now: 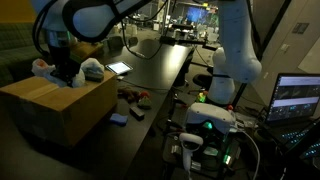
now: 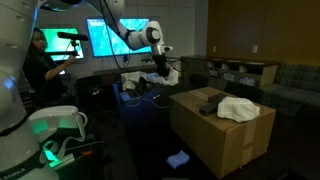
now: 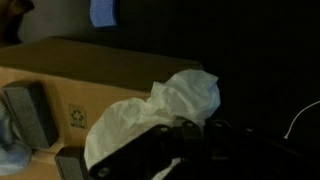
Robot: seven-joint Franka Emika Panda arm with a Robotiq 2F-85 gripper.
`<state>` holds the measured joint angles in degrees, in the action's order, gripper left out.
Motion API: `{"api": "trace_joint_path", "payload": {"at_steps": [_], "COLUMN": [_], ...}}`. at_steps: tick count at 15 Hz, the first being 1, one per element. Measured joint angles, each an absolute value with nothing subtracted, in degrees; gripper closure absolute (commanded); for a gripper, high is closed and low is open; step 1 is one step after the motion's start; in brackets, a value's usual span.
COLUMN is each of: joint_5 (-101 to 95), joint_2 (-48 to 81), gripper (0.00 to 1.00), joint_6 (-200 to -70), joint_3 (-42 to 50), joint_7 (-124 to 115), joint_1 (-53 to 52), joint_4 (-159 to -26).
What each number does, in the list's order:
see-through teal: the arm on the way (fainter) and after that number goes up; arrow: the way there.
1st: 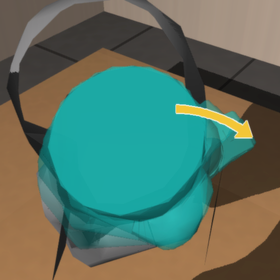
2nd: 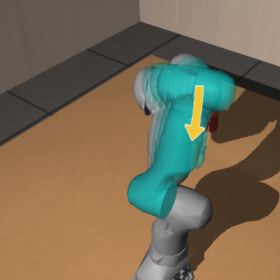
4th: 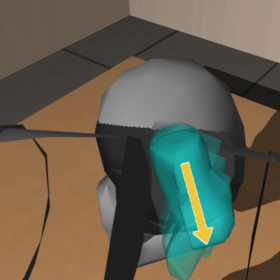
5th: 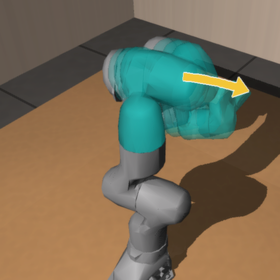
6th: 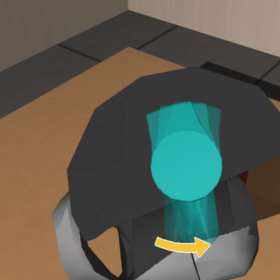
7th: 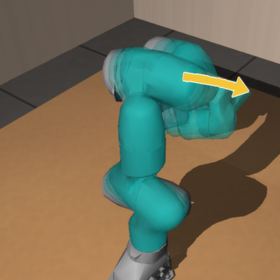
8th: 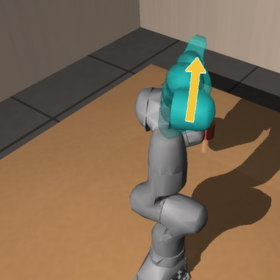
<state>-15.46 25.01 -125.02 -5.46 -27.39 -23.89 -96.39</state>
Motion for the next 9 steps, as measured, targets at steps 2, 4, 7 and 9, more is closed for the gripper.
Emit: {"api": "trace_joint_path", "payload": {"at_steps": [2,4,7,9], "joint_5": [-15.4,-15.2,-14.8,-14.3], "joint_2": [29.8,34.7,41.8,46.2], "gripper": [0.91,0.91,0.91,0.91], "joint_6": [-125.0,-124.6,-122.9,-120.7], "joint_3": [-4.8,-4.2,-3.7,-3.5], "joint_7": [-22.9,-18.8,-13.9,-11.2], "joint_1": [-21.4,-19.3,-17.0,-16.1], "joint_4": [-90.8,-85.6,-77.9,-72.9]}}
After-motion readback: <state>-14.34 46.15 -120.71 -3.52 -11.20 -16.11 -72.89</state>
